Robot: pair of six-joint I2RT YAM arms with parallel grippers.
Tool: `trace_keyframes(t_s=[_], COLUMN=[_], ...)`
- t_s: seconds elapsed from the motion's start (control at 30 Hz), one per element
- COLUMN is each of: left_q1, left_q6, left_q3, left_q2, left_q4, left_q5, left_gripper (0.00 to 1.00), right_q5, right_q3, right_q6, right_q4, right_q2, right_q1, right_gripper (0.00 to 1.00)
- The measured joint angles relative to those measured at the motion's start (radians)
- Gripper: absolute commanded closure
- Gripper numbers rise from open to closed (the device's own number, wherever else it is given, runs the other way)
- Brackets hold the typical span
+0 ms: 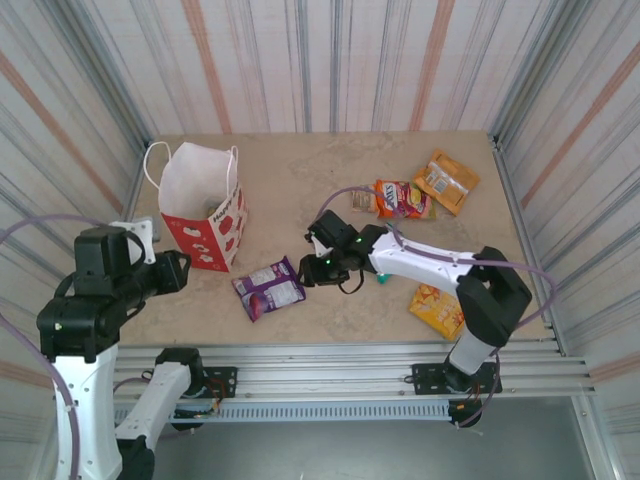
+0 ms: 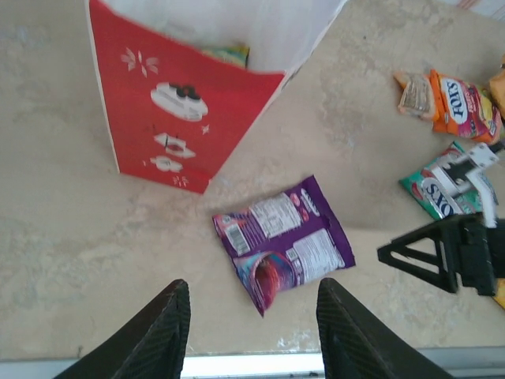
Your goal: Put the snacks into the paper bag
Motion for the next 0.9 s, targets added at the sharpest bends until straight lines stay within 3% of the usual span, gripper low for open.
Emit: trace_keyframes(t_s=[0.2, 0.67, 0.83, 0.9], left_q1=[0.000, 0.000, 0.000, 0.000], left_q6=[-0.021, -0.021, -0.020, -0.017], left_q3=[-0.035, -0.040, -0.040, -0.040], left_q2=[-0.016, 0.001, 0.016, 0.024], left_q4=[-0.008, -0.007, -0.007, -0.008], left_q5=[0.013, 0.016, 0.019, 0.019], left_gripper=[0.54, 0.54, 0.56, 0.56], right_q5=[-0.036, -0.047, -0.070, -0.070], right_q3=[0.060, 0.114, 0.116, 0.116], right_q6=[-0.005, -0.021, -0.021, -0.024], right_q4=[0.035, 0.081, 0.101, 0.106], right_q2=[0.136, 0.288, 0.303, 0.303], right_q1=[-0.007, -0.036, -0.040, -0.042], right_gripper=[0.62, 0.67, 0.83, 0.96])
